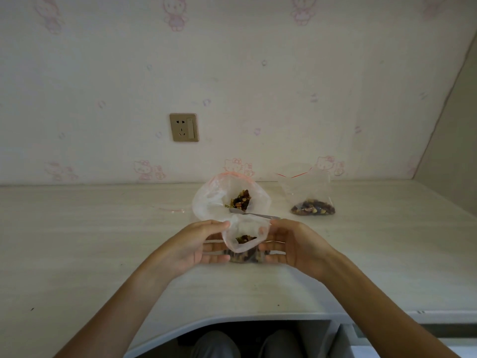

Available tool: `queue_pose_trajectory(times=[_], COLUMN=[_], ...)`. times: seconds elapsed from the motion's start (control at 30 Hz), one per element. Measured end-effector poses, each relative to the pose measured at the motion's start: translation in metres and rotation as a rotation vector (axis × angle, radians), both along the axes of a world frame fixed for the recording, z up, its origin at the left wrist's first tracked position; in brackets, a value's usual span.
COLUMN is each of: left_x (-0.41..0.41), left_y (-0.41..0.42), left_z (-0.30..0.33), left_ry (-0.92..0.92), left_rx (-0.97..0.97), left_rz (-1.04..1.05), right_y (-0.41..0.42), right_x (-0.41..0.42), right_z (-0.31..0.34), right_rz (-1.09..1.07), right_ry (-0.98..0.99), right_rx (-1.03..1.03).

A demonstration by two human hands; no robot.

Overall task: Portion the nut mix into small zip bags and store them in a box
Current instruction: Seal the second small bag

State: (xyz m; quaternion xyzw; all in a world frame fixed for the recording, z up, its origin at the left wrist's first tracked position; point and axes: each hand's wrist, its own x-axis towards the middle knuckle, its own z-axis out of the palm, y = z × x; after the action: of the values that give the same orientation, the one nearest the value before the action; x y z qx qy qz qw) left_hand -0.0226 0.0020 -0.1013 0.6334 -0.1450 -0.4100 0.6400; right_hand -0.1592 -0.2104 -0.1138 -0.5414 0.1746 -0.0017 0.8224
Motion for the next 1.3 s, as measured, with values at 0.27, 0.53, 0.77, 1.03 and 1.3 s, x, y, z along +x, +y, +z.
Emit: queue_pose_trajectory(times=[0.27,0.53,0.77,1.03,1.3], left_x=[-0.004,-0.005,-0.003,0.002,0.001], left_y=[-0.006,-0.016,-0.013,-0.012,-0.014], left_z=[-0.002,0.001,0.013,0.014,0.000], left_ry=[-0.071,-0.871,-0.437,0.107,-1.019], left_rx=[-0.043,0.228,0.265,-0.030,0.255], left_rz=[0.058,0.342,0.135,-0.028,0.289], right_y=[0.006,0.027,0.015,0.006,0.015], right_x=[0.003,0.015,0.011,0.010,0.011], right_z=[-0.003,0.005,0.017,0.008,0.003], right_rz=[-0.066,-0.380,-0.107,-0.036,-0.323], right_ry=[-0.065,-0.097,0.068,-0.022,-0.244], right_rx=[-0.173,-0.989,-0.462,0.006,-1.290])
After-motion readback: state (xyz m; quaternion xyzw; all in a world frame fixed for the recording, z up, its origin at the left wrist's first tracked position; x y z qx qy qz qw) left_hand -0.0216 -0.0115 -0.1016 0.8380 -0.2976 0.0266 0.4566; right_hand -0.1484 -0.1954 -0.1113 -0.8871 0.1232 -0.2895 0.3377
